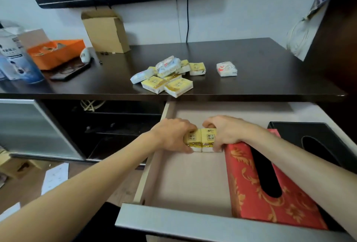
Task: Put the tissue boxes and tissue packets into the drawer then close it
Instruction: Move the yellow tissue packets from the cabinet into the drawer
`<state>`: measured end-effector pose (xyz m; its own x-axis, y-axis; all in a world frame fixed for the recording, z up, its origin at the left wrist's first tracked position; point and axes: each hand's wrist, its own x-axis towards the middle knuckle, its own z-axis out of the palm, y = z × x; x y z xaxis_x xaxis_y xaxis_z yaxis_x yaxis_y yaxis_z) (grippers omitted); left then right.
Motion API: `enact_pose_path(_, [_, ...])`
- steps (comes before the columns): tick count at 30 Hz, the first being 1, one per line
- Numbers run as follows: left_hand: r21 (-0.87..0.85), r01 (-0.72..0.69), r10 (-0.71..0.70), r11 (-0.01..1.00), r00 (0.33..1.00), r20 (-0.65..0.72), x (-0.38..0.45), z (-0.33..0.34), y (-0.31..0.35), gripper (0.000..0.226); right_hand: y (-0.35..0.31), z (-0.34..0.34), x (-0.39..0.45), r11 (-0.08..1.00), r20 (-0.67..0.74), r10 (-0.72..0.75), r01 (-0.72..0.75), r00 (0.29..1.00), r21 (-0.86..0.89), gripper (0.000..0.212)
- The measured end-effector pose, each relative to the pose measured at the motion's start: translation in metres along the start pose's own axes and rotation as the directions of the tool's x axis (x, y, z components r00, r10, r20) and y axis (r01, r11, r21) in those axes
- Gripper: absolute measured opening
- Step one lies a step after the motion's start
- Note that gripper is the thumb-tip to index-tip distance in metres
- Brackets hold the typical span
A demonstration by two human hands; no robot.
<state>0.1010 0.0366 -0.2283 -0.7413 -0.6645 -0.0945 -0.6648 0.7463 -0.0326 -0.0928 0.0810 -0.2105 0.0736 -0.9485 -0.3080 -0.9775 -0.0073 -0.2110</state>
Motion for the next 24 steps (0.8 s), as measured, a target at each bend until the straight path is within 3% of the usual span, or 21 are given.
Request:
enact_pose_path(4, [-0.014, -0.006, 0.007, 1.0, 1.0, 0.018, 0.001, -0.001, -0.001, 0.066, 0.0, -0.002, 0.002, 1.0, 0.026, -0.013, 0.013, 1.0, 0.003, 0.086])
enact_pose_path(8, [-0.083, -0.023, 0.019, 0.996, 0.999, -0.051, 0.001, 0.003, -0.002, 0.073, 0.003, 0.0, 0.003, 1.0, -0.001, -0.025, 0.025, 1.0, 0.015, 0.081])
enact_pose_path(12, [-0.34, -0.023, -0.058, 0.94, 0.973, -0.225, -0.006, 0.0, -0.005, 0.055, 0.007, 0.005, 0.0, 0.999, -0.101, -0.029, 0.032, 0.994, 0.025, 0.086])
enact_pose_path(14, [-0.589, -0.07, -0.22, 0.805, 0.887, -0.406, -0.015, 0.002, -0.009, 0.033, 0.009, 0.009, -0.002, 0.996, -0.19, -0.027, 0.043, 0.981, 0.084, 0.08])
enact_pose_path(16, [-0.707, -0.185, -0.409, 0.683, 0.705, -0.58, -0.025, 0.003, -0.015, 0.019, 0.012, 0.014, -0.005, 0.982, -0.306, -0.04, 0.094, 0.951, 0.165, 0.063])
enact_pose_path(18, [-0.592, -0.222, -0.429, 0.775, 0.503, -0.75, -0.026, -0.002, -0.023, 0.016, 0.014, 0.017, -0.008, 0.941, -0.462, -0.05, 0.197, 0.885, 0.276, 0.044])
enact_pose_path(20, [-0.488, -0.128, -0.411, 0.863, 0.384, -0.827, -0.022, -0.011, -0.036, 0.015, 0.01, 0.008, -0.006, 0.852, -0.636, 0.005, 0.329, 0.772, 0.407, 0.024])
enact_pose_path(22, [-0.479, -0.009, -0.441, 0.878, 0.374, -0.816, -0.016, -0.021, -0.053, 0.016, -0.003, -0.013, 0.002, 0.809, -0.736, 0.051, 0.405, 0.675, 0.427, 0.018])
enact_pose_path(24, [-0.467, 0.06, -0.444, 0.882, 0.433, -0.784, -0.01, -0.022, -0.071, 0.021, -0.021, -0.036, 0.017, 0.844, -0.761, 0.015, 0.401, 0.648, 0.358, 0.034])
